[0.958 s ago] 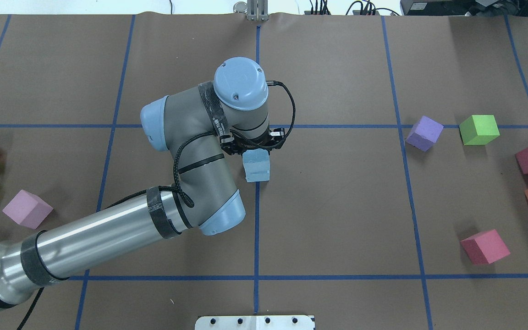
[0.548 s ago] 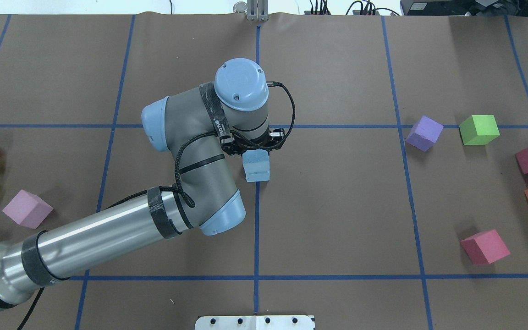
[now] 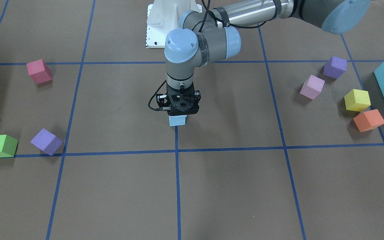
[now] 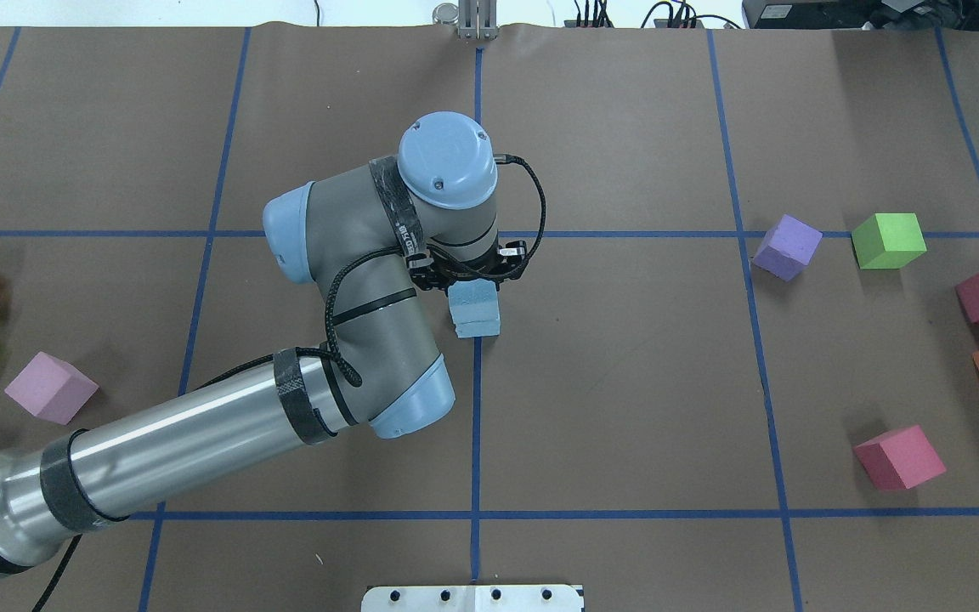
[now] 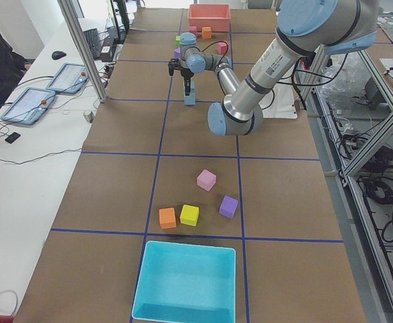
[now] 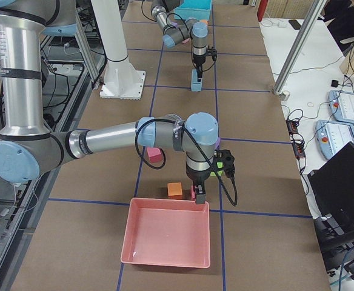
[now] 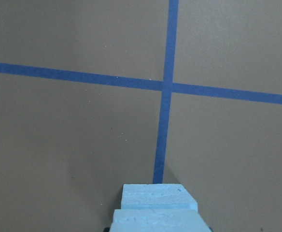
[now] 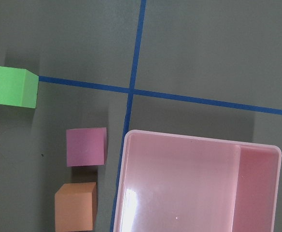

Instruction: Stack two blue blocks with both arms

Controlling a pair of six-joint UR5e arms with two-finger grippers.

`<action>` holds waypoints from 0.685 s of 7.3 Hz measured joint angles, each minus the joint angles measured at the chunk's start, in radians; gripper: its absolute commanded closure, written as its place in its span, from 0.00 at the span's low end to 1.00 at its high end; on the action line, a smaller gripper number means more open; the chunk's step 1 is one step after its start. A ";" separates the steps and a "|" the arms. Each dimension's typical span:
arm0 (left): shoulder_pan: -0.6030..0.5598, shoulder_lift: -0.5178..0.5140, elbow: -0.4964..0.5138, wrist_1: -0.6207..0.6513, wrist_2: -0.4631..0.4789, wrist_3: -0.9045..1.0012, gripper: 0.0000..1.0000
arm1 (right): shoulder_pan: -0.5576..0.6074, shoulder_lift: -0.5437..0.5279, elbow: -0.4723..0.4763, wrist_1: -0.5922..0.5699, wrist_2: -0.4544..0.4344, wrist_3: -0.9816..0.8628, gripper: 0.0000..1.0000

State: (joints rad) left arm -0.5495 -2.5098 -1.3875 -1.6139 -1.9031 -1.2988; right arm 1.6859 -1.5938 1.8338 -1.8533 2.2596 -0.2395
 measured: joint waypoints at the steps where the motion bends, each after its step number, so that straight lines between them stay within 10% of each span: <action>1: 0.000 0.000 -0.001 0.000 0.000 0.000 0.03 | 0.000 0.000 0.000 -0.001 0.000 0.000 0.00; 5: -0.015 -0.001 -0.053 0.020 -0.012 0.000 0.03 | -0.001 0.000 -0.001 0.000 -0.001 0.000 0.00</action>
State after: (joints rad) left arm -0.5642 -2.5104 -1.4402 -1.5939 -1.9155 -1.2989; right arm 1.6852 -1.5938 1.8327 -1.8533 2.2583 -0.2393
